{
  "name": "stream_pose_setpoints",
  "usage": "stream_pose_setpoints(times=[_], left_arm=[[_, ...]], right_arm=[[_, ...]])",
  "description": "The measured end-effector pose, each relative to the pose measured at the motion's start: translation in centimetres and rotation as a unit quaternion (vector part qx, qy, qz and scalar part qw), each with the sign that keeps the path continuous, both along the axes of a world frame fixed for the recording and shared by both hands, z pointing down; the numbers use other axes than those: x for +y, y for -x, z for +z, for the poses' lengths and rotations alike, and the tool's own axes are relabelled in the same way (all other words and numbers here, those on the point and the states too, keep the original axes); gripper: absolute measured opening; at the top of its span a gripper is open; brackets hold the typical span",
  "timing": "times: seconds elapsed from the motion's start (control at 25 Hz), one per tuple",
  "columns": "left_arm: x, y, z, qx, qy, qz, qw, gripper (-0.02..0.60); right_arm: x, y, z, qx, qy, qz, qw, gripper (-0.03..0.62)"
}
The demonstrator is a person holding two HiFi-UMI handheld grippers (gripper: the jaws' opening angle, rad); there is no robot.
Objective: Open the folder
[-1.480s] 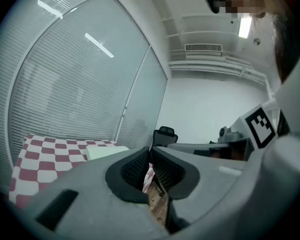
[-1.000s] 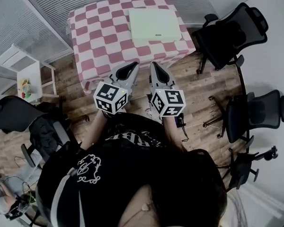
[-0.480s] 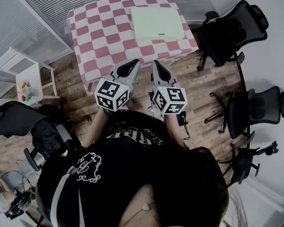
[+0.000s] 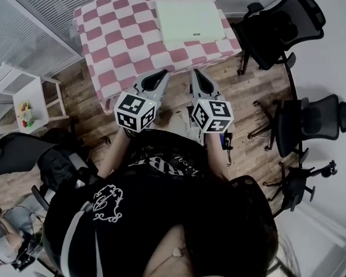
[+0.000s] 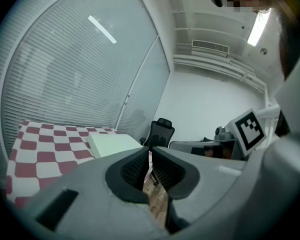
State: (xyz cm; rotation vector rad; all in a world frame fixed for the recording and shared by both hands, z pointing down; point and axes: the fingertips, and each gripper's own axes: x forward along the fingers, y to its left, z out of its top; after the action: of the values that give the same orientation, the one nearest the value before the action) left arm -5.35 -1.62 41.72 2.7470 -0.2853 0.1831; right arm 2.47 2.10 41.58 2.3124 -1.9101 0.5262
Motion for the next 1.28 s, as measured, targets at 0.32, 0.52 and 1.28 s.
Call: stream_pose_setpoints(times=[0.32, 0.52, 1.28], left_arm=[[-3.9, -2.6, 3.1, -0.029, 0.014, -0.045, 0.9985, 0.032], [-7.6, -5.6, 5.5, -0.053, 0.026, -0.096, 0.9937, 0.032], [-14.3, -10.2, 16.1, -0.175, 0.116, -0.248, 0.9458, 0.037]], right_arm=[[-4.6, -5.4, 1.3, 0.022, 0.021, -0.056, 0.998, 0.012], [-9.1, -9.2, 3.7, 0.072, 0.056, -0.164, 0.982, 0.012], [-17.6, -11.9, 15.0, 0.194, 0.149, -0.464, 0.851, 0.124]])
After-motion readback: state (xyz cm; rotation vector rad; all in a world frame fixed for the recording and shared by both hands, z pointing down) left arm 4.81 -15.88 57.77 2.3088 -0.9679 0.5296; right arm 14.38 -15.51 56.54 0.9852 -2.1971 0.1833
